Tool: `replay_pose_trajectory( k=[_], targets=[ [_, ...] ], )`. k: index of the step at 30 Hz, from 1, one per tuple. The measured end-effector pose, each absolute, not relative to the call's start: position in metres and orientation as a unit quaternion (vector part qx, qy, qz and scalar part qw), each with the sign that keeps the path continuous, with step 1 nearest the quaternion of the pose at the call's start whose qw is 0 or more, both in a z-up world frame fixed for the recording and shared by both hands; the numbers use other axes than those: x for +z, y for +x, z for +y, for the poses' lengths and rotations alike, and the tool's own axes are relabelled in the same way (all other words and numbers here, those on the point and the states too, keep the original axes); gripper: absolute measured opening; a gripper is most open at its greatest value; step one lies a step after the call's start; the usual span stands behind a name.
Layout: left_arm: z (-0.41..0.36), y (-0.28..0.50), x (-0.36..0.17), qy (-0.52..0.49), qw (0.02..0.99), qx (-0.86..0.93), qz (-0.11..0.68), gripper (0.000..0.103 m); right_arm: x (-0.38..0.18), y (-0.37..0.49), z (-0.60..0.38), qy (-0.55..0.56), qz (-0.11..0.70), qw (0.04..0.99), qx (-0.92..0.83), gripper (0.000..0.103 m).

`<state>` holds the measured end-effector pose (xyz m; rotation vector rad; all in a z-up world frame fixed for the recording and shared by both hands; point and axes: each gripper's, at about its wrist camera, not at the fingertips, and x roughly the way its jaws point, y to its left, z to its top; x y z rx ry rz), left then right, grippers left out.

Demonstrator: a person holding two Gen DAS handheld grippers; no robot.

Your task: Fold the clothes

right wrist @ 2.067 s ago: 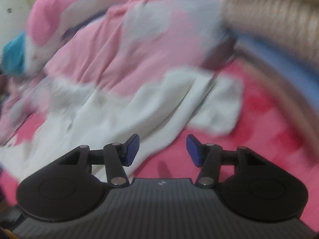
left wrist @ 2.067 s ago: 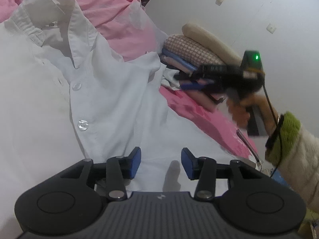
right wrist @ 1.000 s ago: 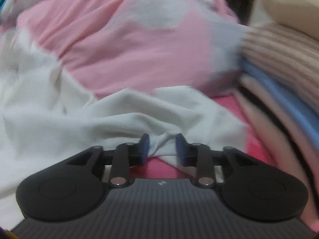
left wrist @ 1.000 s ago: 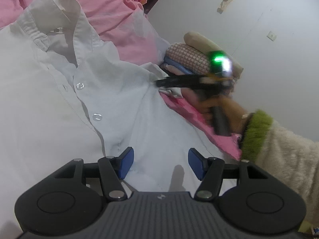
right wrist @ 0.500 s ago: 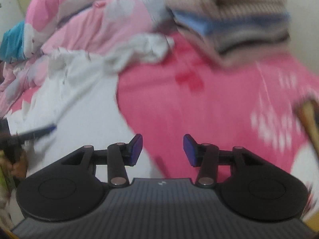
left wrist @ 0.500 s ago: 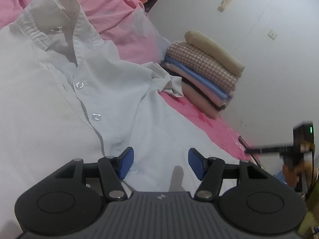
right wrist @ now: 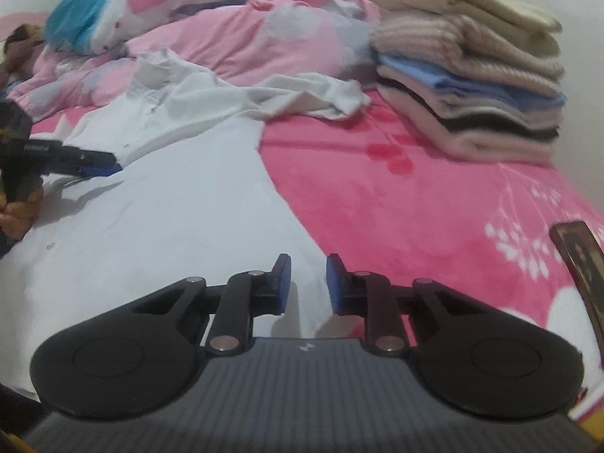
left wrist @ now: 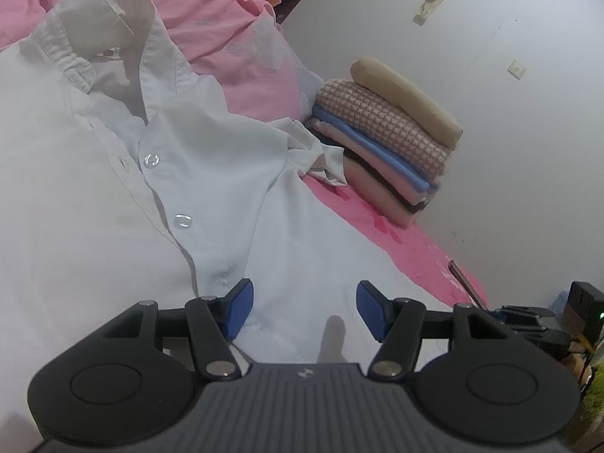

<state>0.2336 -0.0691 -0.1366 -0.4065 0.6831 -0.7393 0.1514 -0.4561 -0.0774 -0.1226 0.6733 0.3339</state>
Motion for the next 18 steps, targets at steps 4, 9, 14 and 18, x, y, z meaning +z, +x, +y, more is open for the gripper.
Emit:
replay_pose_trajectory(
  k=[4, 9, 14, 18],
  targets=[
    [-0.069, 0.234, -0.136, -0.194, 0.856, -0.352, 0.325, 0.062, -0.089, 0.154, -0.459, -0.062, 0.34, 0.928, 0.143, 0.003],
    [-0.069, 0.235, -0.136, -0.194, 0.856, -0.352, 0.324, 0.062, -0.091, 0.157, -0.471, -0.032, 0.33, 0.936, 0.117, 0.0],
    [-0.07, 0.235, -0.136, -0.193, 0.857, -0.352, 0.324, 0.062, -0.096, 0.162, -0.478, -0.005, 0.328, 0.94, 0.097, 0.003],
    [-0.069, 0.235, -0.135, -0.193, 0.857, -0.352, 0.324, 0.062, -0.076, 0.148, -0.476, -0.001, 0.309, 0.949, 0.069, 0.016]
  ],
)
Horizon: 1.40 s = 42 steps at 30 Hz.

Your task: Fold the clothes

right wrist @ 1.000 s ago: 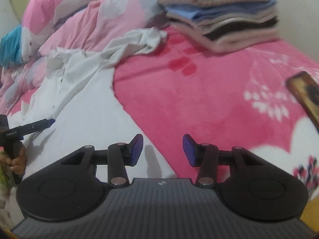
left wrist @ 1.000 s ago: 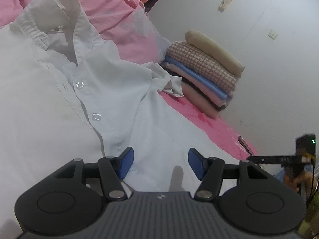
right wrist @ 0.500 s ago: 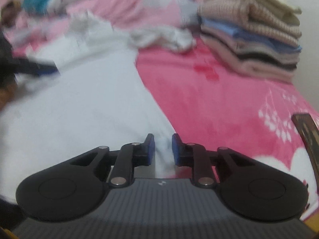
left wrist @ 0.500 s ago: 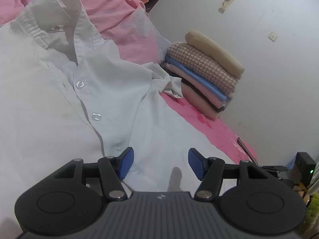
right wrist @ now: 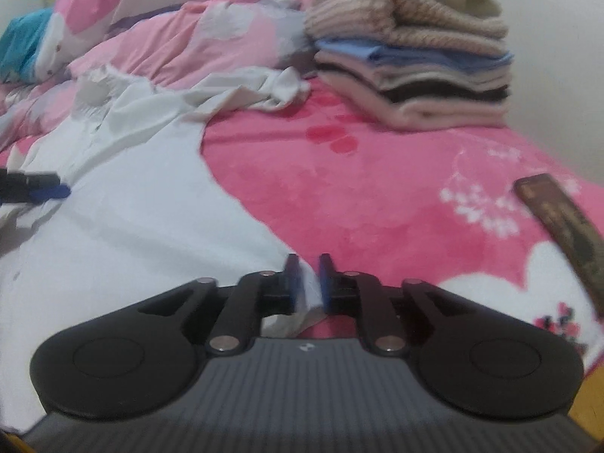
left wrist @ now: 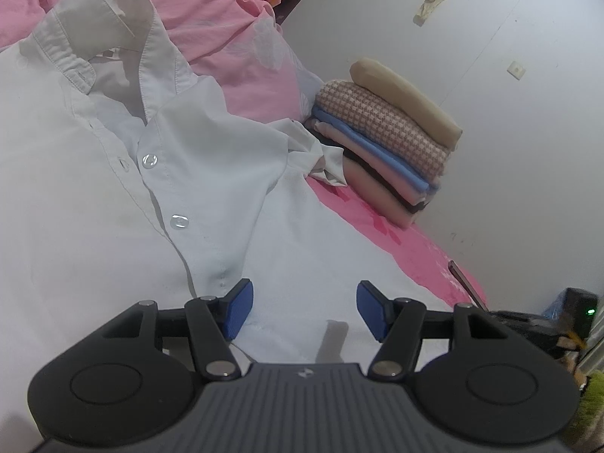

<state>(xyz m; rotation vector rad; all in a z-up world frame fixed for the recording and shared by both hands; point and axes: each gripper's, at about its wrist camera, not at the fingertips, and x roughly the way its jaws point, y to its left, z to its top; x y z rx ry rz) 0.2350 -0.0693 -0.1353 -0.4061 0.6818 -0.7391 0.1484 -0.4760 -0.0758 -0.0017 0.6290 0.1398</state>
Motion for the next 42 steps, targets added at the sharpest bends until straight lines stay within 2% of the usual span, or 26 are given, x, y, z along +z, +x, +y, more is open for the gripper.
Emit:
replay_pose_trajectory(
  k=[3, 6, 9, 14, 18, 22, 27, 34, 38, 42],
  targets=[
    [-0.07, 0.235, -0.135, -0.193, 0.857, -0.351, 0.325, 0.062, -0.054, 0.129, -0.462, -0.003, 0.277, 0.957, 0.083, 0.017],
    [-0.07, 0.235, -0.135, -0.192, 0.857, -0.35, 0.325, 0.062, -0.045, 0.111, -0.421, -0.03, 0.27, 0.944, 0.188, 0.018],
    [-0.07, 0.235, -0.134, -0.188, 0.859, -0.348, 0.324, 0.062, -0.062, 0.104, -0.372, -0.085, 0.312, 0.907, 0.27, 0.018],
    [-0.071, 0.233, -0.13, -0.179, 0.865, -0.343, 0.321, 0.062, -0.085, 0.116, -0.339, -0.133, 0.37, 0.876, 0.278, 0.02],
    [-0.072, 0.233, -0.129, -0.174, 0.865, -0.34, 0.325, 0.062, -0.04, 0.141, -0.336, -0.103, 0.37, 0.885, 0.264, 0.021],
    [-0.073, 0.235, -0.129, -0.172, 0.865, -0.338, 0.329, 0.062, 0.008, 0.195, -0.314, -0.067, 0.344, 0.901, 0.256, 0.03],
    [-0.073, 0.235, -0.129, -0.17, 0.865, -0.338, 0.33, 0.062, 0.029, 0.291, -0.265, -0.054, 0.341, 0.896, 0.28, 0.035],
    [-0.072, 0.236, -0.129, -0.171, 0.864, -0.34, 0.329, 0.062, -0.006, 0.39, -0.149, -0.213, 0.314, 0.871, 0.311, 0.036],
    [-0.072, 0.235, -0.13, -0.172, 0.864, -0.341, 0.329, 0.062, -0.051, 0.431, -0.1, -0.28, 0.328, 0.866, 0.255, 0.054],
    [-0.072, 0.235, -0.129, -0.172, 0.864, -0.342, 0.328, 0.062, -0.081, 0.456, -0.082, -0.297, 0.341, 0.867, 0.21, 0.059]
  ],
)
